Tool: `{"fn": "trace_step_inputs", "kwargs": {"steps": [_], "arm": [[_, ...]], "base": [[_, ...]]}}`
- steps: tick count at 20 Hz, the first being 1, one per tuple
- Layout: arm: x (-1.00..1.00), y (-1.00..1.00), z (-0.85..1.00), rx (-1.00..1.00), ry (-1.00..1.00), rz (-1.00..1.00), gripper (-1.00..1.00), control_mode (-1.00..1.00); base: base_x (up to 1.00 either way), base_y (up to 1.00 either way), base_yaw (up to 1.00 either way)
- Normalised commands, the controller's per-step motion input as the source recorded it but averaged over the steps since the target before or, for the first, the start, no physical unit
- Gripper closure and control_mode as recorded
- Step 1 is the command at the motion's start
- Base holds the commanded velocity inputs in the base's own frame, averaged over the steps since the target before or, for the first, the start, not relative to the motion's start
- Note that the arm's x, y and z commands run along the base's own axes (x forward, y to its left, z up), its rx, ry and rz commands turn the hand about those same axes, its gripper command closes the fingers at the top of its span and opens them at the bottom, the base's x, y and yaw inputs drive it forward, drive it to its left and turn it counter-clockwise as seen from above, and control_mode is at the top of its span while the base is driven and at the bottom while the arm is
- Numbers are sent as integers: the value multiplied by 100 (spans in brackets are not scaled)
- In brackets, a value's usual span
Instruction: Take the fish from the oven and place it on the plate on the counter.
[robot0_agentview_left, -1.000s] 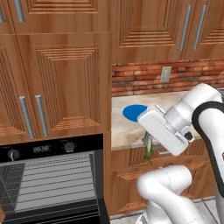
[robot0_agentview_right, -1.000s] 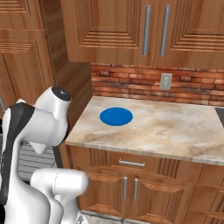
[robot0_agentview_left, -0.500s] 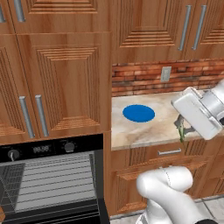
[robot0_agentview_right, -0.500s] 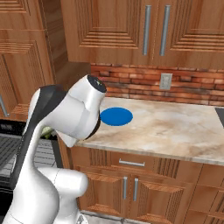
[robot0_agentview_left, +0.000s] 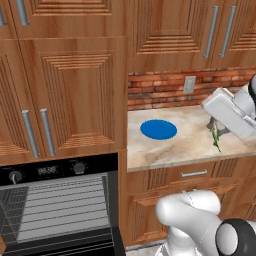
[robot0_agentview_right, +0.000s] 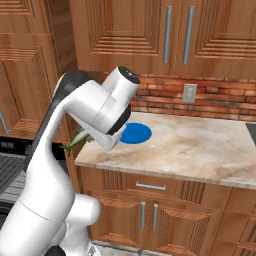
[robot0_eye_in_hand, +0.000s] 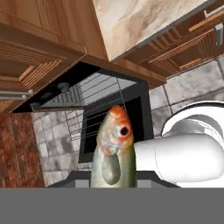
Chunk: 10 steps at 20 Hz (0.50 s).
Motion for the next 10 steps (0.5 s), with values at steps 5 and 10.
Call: {"fn": "trace_step_inputs", "kwargs": {"steps": [5,10], "arm": [[99,4,-8,-33,-1,0,100,-100],[97,1,-19,-30,0,1,100,-100]], "base": [[0,0,0],[0,0,0]]}}
